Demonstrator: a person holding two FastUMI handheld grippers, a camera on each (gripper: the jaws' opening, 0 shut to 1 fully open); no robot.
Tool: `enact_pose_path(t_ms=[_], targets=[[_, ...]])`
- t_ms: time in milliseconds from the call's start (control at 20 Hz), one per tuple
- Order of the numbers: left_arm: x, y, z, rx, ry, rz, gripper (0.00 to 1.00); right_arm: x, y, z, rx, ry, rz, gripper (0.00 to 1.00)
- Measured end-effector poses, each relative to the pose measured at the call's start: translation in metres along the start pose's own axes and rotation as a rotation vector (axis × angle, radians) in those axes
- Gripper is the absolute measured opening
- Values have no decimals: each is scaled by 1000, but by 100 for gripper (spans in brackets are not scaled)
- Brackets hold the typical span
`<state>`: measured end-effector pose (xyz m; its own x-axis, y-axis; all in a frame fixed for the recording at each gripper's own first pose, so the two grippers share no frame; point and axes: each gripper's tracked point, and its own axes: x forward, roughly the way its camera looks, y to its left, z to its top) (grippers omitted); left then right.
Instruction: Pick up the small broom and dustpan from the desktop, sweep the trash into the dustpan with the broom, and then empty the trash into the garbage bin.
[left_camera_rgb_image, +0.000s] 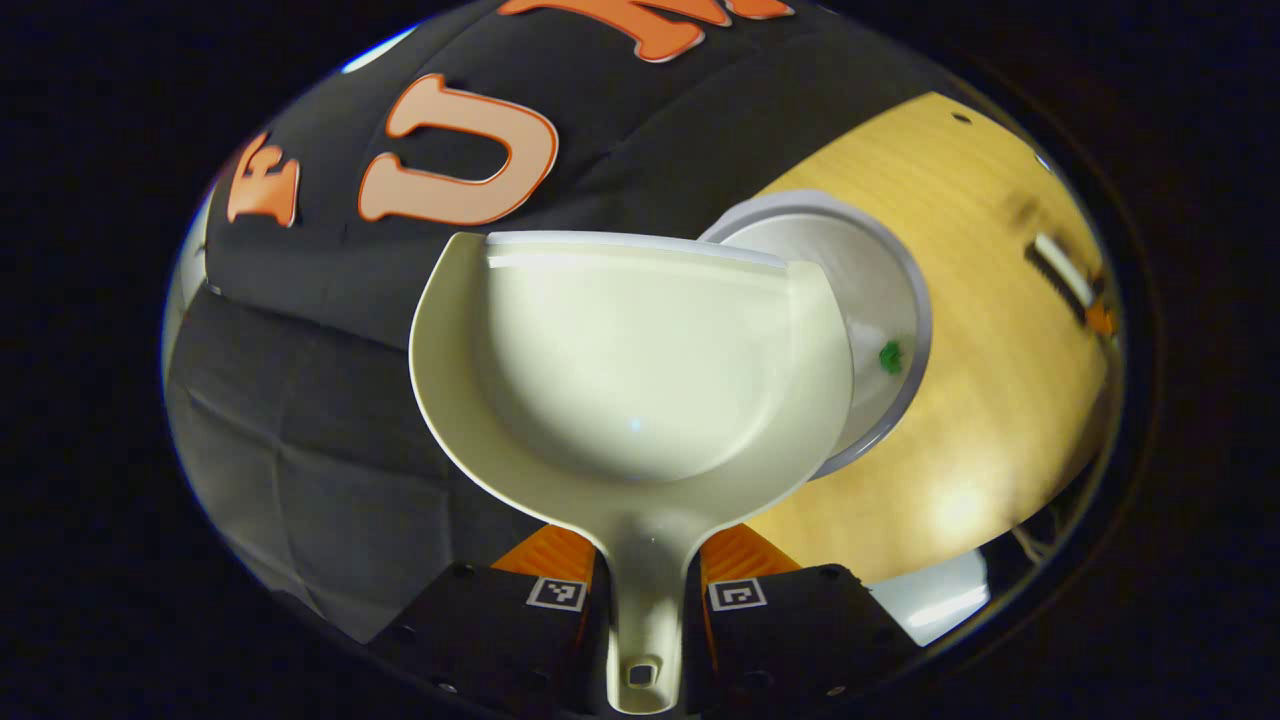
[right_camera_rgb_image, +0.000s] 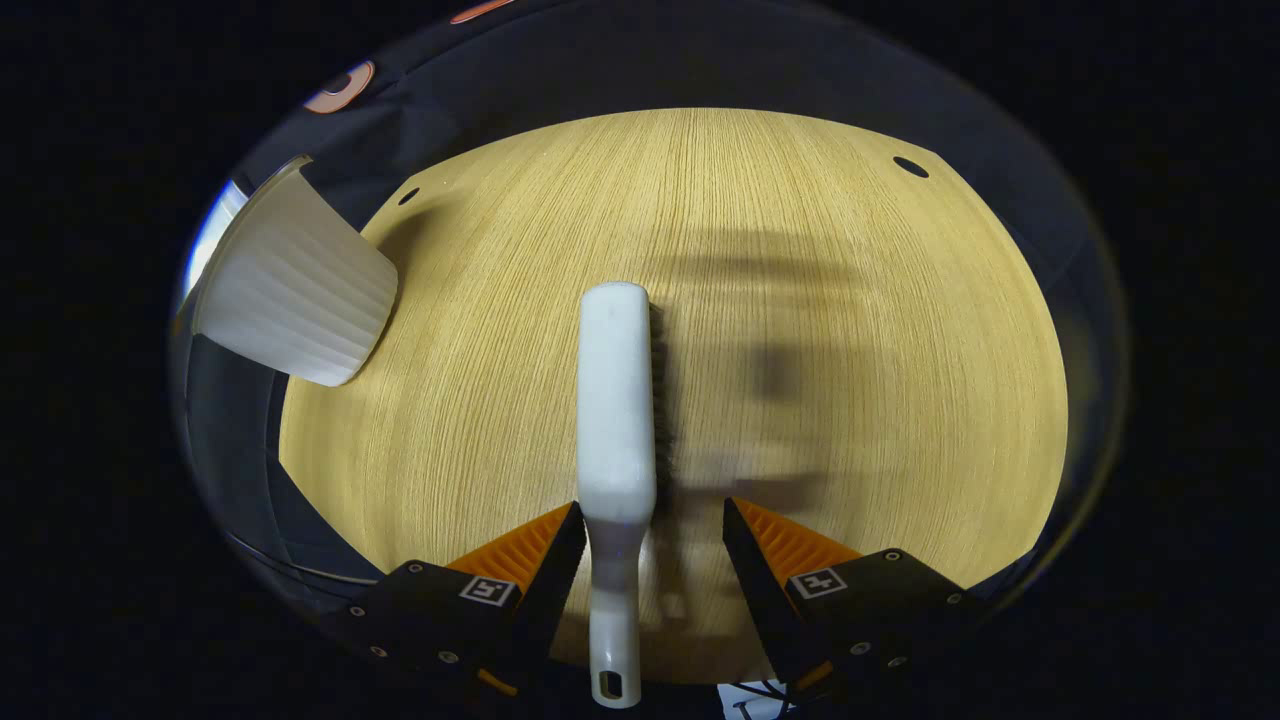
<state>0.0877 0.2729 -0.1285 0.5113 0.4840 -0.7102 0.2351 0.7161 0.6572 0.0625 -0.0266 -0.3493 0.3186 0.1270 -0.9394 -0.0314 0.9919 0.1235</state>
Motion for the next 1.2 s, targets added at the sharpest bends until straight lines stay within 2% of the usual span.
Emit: enact_pose_path(t_ms=[150,250,600,750,1000,1200], targets=[[-23,-33,23,-112,-82,-114,30,-2,3,0,6,5,12,84],[-36,-60,46,-142,-146,-187,30,-2,3,-4,-3,11,9,84],[-71,-185,108,-214,-281,-531,30,-4,12,-18,-27,32,26,84],[-78,-224,113,-249,-267,-652,30,-4,13,-25,-20,45,31,84],[-75,-283,102,-311,-179,-766,30,-3,10,-28,-11,46,21,84],[-42,-327,81,-376,-86,-791,30,-2,5,-24,17,28,8,84]])
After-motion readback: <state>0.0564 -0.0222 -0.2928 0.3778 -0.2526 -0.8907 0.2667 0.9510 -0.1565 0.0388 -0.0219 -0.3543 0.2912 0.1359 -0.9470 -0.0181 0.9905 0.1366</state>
